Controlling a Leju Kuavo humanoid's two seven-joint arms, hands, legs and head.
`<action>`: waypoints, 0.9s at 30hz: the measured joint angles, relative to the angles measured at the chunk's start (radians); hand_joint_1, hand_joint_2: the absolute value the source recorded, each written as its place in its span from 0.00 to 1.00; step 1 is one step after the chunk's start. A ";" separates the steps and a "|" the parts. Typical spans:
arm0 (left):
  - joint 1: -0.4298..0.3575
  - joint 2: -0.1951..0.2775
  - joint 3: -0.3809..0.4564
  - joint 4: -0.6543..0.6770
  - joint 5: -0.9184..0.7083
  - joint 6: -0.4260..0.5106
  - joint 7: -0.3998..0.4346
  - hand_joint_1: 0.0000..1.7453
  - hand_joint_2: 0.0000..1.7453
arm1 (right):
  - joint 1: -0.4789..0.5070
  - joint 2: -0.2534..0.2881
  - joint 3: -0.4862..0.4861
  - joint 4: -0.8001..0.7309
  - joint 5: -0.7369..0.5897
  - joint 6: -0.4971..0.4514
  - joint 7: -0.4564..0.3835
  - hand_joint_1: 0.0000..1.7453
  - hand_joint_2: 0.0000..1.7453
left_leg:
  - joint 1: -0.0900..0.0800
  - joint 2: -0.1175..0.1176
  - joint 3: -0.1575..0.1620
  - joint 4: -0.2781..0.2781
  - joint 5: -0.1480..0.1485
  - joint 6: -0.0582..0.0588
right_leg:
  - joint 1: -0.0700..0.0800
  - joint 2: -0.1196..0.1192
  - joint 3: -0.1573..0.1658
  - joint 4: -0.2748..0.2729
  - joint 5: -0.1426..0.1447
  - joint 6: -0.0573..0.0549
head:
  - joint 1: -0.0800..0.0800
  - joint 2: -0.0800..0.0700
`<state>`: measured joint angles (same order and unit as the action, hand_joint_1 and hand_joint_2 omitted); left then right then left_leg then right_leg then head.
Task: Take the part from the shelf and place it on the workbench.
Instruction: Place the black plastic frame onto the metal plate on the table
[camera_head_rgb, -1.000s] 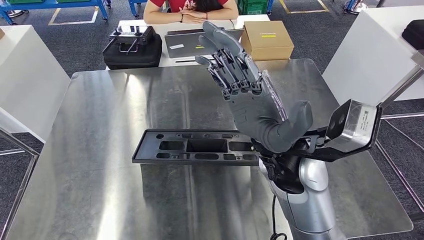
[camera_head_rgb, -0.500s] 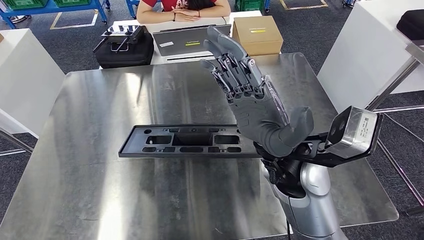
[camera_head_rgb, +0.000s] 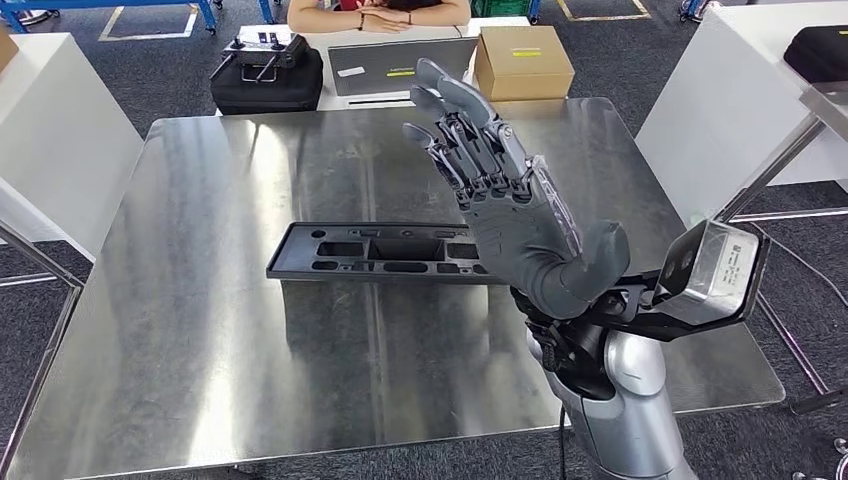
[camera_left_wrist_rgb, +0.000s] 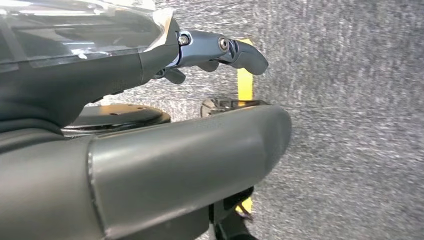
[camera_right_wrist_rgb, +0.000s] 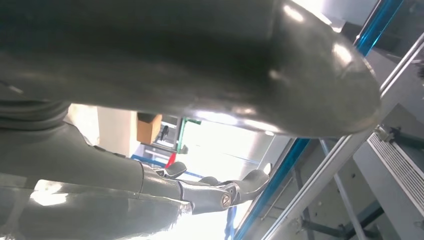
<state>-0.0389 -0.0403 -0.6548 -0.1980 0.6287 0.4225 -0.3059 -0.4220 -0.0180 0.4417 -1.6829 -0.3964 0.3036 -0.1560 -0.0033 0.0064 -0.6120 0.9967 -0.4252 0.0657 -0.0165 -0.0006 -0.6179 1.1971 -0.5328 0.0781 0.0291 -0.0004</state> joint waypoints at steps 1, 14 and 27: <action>0.000 0.000 0.000 0.000 0.000 0.000 0.000 0.00 0.00 | -0.001 0.000 0.000 0.000 0.000 0.000 0.000 0.00 0.00 | -0.001 -0.001 -0.008 0.002 0.006 -0.004 | 0.000 0.000 0.059 -0.083 0.011 0.002 | 0.000 0.000; 0.003 0.000 0.001 0.002 0.001 0.001 0.000 0.00 0.00 | -0.002 0.006 0.002 0.000 0.000 0.000 0.000 0.00 0.00 | 0.014 -0.009 -0.072 0.274 -0.135 -0.063 | -0.006 -0.007 0.046 -0.213 0.093 -0.066 | -0.006 0.000; -0.001 -0.001 0.004 0.002 0.001 0.004 0.000 0.00 0.00 | -0.004 0.003 0.001 0.000 0.006 0.001 0.000 0.00 0.00 | 0.004 -0.004 0.026 0.002 -0.023 0.000 | 0.000 -0.003 -0.088 0.064 -0.040 -0.033 | 0.000 0.000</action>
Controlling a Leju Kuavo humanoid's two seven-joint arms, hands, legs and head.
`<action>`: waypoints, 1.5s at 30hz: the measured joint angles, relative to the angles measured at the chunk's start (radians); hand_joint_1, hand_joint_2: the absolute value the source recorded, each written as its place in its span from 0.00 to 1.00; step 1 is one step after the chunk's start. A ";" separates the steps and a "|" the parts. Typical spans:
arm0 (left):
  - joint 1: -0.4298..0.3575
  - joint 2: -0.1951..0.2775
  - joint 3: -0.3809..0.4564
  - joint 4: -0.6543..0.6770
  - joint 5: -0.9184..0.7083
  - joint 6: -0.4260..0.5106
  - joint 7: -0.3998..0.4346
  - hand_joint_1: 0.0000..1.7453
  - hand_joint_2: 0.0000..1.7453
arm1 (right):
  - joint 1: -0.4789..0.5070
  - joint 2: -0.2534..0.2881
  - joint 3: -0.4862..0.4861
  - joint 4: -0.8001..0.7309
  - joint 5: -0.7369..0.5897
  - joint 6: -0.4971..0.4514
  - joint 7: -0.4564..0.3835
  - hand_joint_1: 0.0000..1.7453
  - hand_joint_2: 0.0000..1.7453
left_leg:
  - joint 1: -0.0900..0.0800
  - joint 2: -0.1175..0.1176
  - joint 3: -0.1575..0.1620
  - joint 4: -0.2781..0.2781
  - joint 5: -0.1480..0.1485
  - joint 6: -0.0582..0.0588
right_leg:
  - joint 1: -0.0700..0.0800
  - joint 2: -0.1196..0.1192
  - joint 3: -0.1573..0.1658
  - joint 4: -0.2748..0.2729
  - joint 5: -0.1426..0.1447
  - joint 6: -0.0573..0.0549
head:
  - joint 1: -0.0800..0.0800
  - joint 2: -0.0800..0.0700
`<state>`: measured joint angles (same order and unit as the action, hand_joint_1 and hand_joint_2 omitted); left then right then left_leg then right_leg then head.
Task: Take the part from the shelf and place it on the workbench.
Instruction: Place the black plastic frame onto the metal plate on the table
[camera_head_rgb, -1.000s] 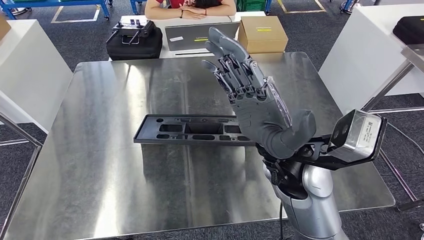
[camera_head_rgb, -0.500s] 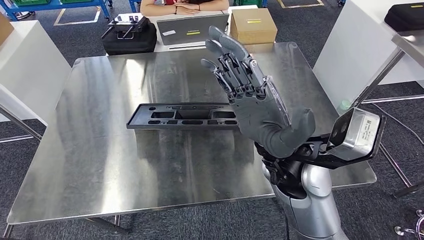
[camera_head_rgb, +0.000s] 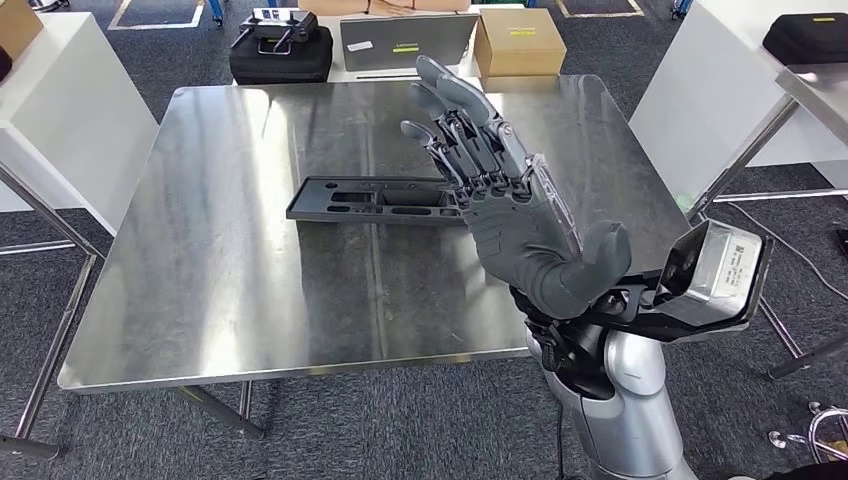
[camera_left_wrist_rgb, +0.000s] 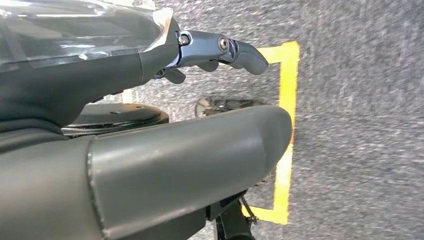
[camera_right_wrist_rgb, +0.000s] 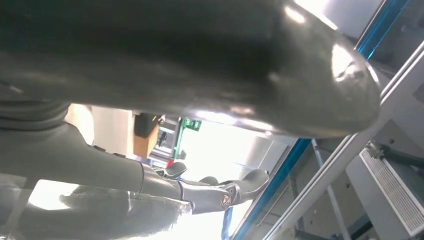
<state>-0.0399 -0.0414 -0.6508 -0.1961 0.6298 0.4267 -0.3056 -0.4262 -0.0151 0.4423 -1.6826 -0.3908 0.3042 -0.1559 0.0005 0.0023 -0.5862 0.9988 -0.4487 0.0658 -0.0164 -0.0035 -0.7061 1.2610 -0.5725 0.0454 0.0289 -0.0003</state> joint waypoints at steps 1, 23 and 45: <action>0.000 0.000 0.001 0.000 0.000 0.000 0.000 0.00 0.00 | 0.002 -0.001 0.000 0.000 0.003 0.000 0.000 0.00 0.00 | -0.003 0.001 -0.013 0.000 0.010 0.001 | 0.000 0.000 0.004 0.035 -0.008 0.006 | 0.000 0.000; 0.004 -0.004 0.013 0.000 -0.001 0.014 0.000 0.00 0.00 | 0.002 0.008 0.006 -0.001 0.027 0.001 0.009 0.00 0.00 | 0.018 -0.013 0.070 0.024 -0.069 -0.077 | -0.001 -0.009 0.090 -0.255 0.162 -0.001 | -0.005 0.000; 0.023 0.000 0.030 -0.008 -0.018 0.007 0.007 0.00 0.00 | 0.068 -0.032 0.030 0.164 0.303 -0.162 0.022 0.00 0.00 | 0.009 -0.006 -0.126 0.127 -0.054 -0.058 | -0.005 -0.005 0.211 -0.299 0.089 -0.039 | -0.005 0.000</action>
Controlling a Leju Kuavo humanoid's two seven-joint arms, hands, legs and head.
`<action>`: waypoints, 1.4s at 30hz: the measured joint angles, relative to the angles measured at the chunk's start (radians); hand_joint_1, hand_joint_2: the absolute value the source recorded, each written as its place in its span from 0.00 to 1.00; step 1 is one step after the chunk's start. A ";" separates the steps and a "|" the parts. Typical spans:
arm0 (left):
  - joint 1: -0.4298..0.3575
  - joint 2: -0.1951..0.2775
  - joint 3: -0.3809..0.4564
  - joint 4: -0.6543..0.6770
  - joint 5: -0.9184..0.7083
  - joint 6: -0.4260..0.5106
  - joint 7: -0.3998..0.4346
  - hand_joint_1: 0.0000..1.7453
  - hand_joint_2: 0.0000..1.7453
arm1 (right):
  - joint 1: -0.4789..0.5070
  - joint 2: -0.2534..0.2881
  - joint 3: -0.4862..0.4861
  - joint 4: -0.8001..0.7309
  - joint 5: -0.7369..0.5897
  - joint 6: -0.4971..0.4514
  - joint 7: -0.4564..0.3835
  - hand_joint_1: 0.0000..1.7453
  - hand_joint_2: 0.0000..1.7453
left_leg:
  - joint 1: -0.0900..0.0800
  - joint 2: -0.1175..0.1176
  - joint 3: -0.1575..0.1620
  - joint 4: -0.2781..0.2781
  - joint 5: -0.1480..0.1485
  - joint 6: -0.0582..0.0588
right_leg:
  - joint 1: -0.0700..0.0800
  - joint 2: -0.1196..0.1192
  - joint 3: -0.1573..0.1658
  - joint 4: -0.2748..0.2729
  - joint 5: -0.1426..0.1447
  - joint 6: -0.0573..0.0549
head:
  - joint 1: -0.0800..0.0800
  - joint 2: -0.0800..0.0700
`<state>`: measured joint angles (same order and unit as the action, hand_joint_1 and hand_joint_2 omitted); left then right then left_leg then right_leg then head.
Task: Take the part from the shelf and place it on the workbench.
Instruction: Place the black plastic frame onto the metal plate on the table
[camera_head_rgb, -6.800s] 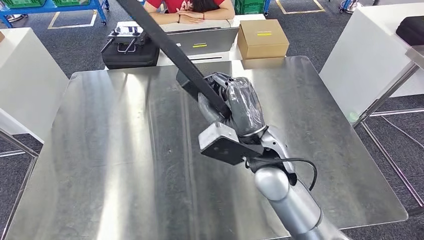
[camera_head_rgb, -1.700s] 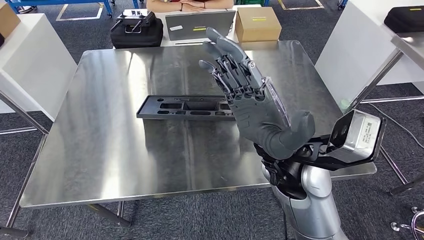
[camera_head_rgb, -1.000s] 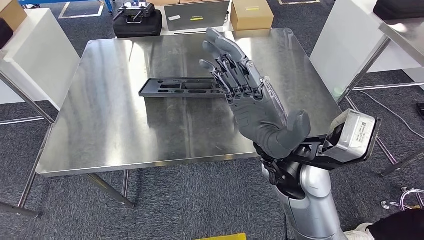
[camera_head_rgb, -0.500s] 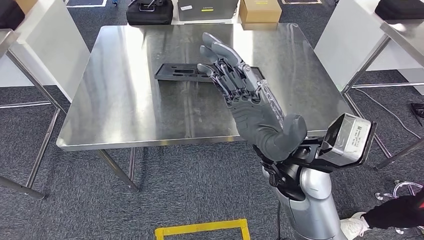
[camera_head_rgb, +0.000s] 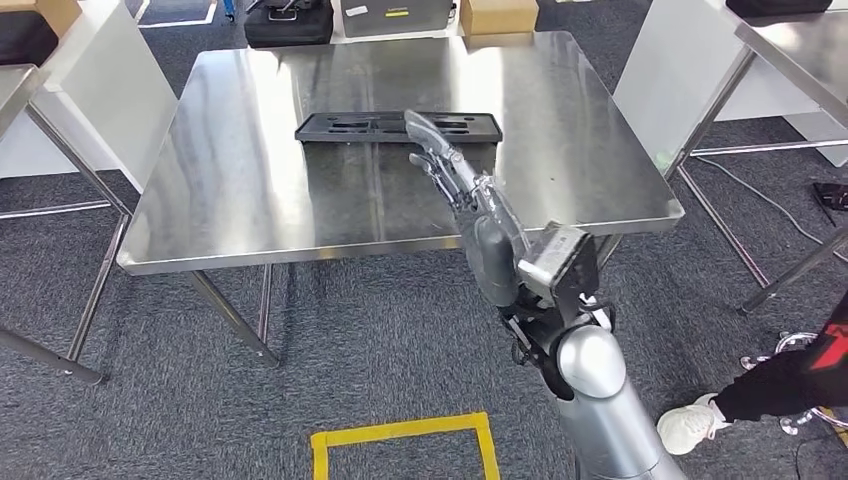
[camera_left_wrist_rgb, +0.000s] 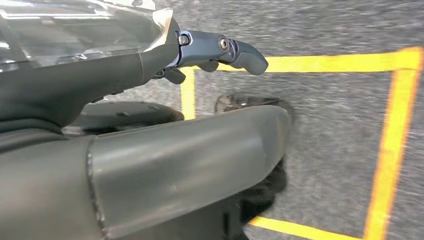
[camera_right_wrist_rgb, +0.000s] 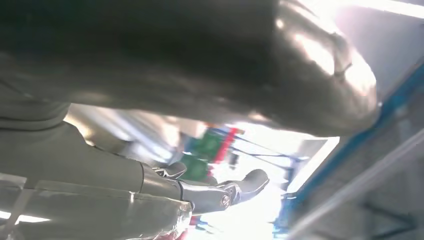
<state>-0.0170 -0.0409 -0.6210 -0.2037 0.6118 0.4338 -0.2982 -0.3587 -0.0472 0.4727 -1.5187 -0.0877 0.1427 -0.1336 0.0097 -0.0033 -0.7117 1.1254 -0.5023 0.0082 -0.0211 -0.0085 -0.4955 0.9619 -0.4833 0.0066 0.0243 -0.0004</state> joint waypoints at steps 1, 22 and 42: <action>0.004 0.002 0.002 0.000 0.000 -0.002 0.000 0.00 0.00 | 0.018 -0.005 -0.003 0.029 0.012 -0.020 -0.005 0.00 0.00 | 0.001 0.000 -0.012 0.069 -0.046 -0.004 | 0.001 -0.002 -0.016 0.001 0.013 -0.002 | 0.000 0.000; 0.068 0.019 0.049 -0.079 -0.016 0.032 0.058 0.00 0.00 | 0.345 -0.033 -0.428 0.479 0.317 -0.369 0.076 0.00 0.00 | -0.002 0.002 0.068 -0.113 0.096 0.046 | 0.000 0.006 -0.109 0.291 -0.040 0.085 | 0.011 0.000; 0.056 0.069 0.046 -0.088 -0.047 -0.082 0.038 0.00 0.00 | 0.356 -0.012 -0.678 1.249 0.325 -0.288 0.107 0.00 0.00 | -0.007 -0.002 0.267 -0.139 -0.058 0.012 | 0.013 -0.008 -0.116 0.040 0.074 0.030 | 0.006 0.000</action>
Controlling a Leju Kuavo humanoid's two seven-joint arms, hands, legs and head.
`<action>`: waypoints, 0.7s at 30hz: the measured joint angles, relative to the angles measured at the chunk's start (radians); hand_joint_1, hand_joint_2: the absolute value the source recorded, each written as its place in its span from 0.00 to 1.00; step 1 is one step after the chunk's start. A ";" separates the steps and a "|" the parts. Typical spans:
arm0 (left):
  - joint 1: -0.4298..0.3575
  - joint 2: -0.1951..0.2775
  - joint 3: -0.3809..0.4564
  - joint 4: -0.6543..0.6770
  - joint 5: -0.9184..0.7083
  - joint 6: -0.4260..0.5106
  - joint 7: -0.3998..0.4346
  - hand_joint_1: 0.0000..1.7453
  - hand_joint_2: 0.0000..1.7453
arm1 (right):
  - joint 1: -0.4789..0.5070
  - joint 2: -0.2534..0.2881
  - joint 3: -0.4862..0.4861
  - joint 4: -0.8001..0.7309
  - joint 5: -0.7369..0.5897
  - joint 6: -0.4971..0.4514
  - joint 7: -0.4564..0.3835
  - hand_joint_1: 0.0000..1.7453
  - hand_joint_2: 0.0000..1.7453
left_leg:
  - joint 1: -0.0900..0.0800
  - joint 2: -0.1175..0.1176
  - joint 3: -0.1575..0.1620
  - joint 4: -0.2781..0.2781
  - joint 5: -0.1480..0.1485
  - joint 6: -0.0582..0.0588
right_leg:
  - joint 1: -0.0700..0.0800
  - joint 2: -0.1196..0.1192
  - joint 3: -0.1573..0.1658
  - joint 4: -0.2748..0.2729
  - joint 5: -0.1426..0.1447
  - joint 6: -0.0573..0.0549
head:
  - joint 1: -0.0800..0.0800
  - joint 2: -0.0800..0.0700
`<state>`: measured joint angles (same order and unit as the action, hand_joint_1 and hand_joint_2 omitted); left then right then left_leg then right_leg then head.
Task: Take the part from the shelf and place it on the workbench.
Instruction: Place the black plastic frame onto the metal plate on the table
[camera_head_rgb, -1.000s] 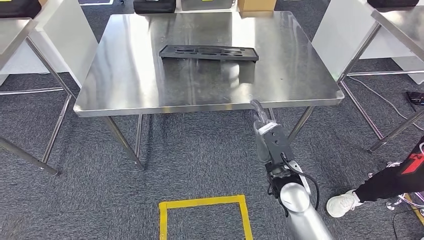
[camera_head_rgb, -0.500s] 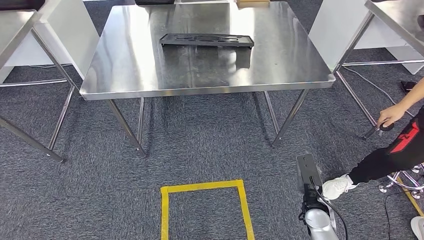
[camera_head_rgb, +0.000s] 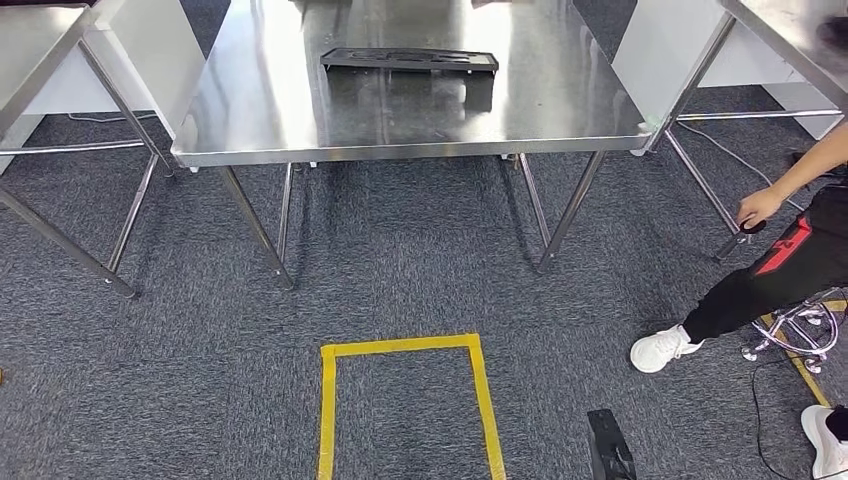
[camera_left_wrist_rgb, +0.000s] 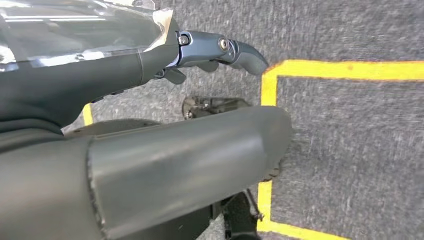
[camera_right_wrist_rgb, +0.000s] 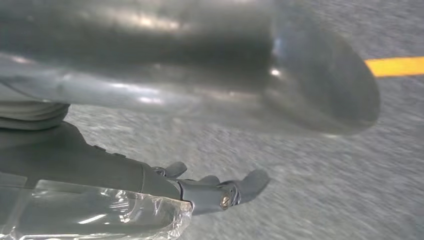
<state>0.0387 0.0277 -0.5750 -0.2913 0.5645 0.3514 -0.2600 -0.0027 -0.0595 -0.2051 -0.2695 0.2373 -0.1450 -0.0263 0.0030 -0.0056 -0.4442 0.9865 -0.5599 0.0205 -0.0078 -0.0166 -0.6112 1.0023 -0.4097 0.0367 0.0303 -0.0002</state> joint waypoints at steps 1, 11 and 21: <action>-0.002 0.000 0.000 0.004 0.001 -0.002 -0.002 0.00 0.00 | 0.000 0.001 -0.001 0.011 0.004 0.001 0.008 0.00 0.00 | -0.003 0.000 -0.002 -0.006 -0.002 0.004 | -0.002 0.000 -0.004 -0.001 0.009 0.006 | 0.000 0.000; -0.004 0.001 0.000 0.024 0.016 -0.008 -0.006 0.00 0.00 | 0.006 0.010 0.001 0.052 0.036 -0.003 0.056 0.00 0.00 | 0.000 0.012 -0.065 -0.014 0.057 0.038 | -0.005 0.008 -0.048 0.119 -0.098 0.006 | 0.002 0.000; -0.003 0.001 0.000 0.055 0.044 0.000 -0.009 0.00 0.00 | 0.000 0.028 0.010 0.086 0.068 -0.008 0.090 0.00 0.00 | 0.008 0.013 -0.241 0.093 0.077 -0.019 | -0.019 0.011 0.166 -0.056 -0.114 -0.028 | -0.003 0.000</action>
<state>0.0356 0.0286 -0.5750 -0.2358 0.6084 0.3511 -0.2693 -0.0029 -0.0312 -0.1954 -0.1839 0.3053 -0.1526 0.0633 0.0113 0.0076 -0.6850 1.0794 -0.4826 0.0018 -0.0265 -0.0058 -0.4456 0.9458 -0.5234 0.0083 0.0274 -0.0003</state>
